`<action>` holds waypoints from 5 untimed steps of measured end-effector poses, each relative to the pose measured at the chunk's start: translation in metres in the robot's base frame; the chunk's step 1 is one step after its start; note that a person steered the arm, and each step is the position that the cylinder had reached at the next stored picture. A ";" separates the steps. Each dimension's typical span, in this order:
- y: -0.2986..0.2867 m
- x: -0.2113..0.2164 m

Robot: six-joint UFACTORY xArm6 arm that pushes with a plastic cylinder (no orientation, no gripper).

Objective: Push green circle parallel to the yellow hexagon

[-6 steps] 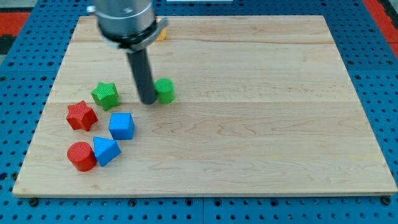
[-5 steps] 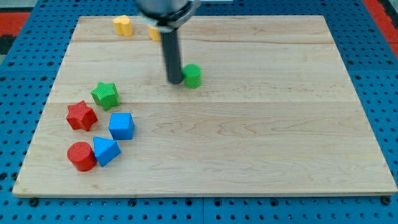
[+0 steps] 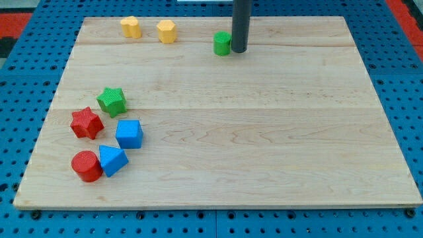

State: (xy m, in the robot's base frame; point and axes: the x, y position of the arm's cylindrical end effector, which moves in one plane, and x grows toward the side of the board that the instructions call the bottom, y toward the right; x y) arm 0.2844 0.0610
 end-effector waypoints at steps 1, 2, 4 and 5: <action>0.005 0.048; -0.033 0.026; -0.013 0.009; -0.090 0.018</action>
